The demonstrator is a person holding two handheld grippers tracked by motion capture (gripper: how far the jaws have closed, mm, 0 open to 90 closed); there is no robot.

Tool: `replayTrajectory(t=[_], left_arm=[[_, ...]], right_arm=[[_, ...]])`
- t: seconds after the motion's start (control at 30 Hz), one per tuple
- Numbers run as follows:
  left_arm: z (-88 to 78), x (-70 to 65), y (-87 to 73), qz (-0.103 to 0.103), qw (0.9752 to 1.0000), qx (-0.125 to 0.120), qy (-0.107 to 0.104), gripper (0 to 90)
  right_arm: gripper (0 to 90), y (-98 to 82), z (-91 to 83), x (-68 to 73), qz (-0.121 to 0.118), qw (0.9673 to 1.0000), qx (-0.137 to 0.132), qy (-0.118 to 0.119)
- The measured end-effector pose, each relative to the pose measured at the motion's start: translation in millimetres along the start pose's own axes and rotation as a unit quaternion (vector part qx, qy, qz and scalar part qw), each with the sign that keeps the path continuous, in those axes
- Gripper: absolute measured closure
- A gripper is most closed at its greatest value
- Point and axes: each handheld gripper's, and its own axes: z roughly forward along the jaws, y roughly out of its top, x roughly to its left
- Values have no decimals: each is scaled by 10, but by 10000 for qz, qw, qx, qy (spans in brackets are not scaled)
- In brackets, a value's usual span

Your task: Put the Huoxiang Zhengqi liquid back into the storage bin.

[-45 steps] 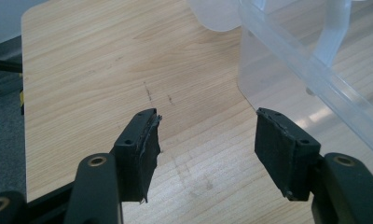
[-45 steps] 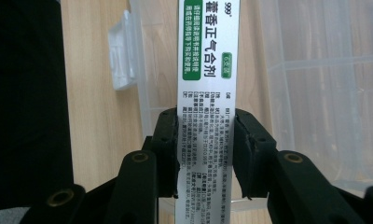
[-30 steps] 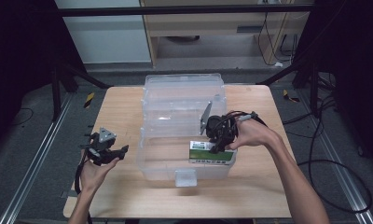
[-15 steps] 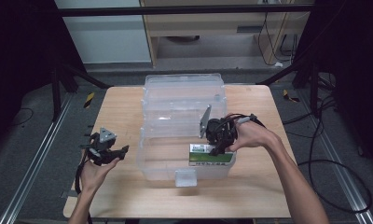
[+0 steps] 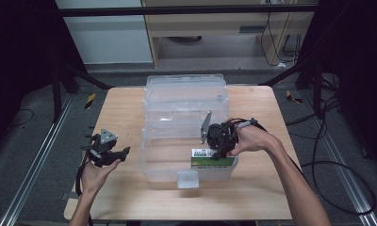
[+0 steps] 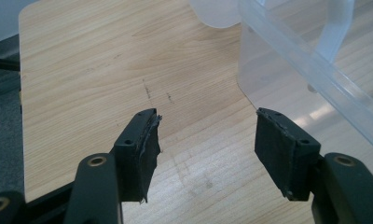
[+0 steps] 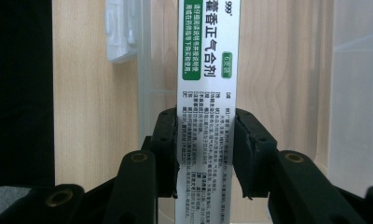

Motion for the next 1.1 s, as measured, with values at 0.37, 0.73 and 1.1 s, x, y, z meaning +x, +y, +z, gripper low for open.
replayTrajectory(t=[0.37,0.73,1.1], left_arm=[[-2,3,-1,-1,10000,3,10,391],[-6,4,-1,2,10000,0,13,391],[-8,3,-1,5,10000,-5,17,391]], right_arm=[[638,-20,129,14,-16,10000,45,4],[636,-24,211,19,-35,10000,88,4],[633,-7,269,30,-52,9998,214,-25]])
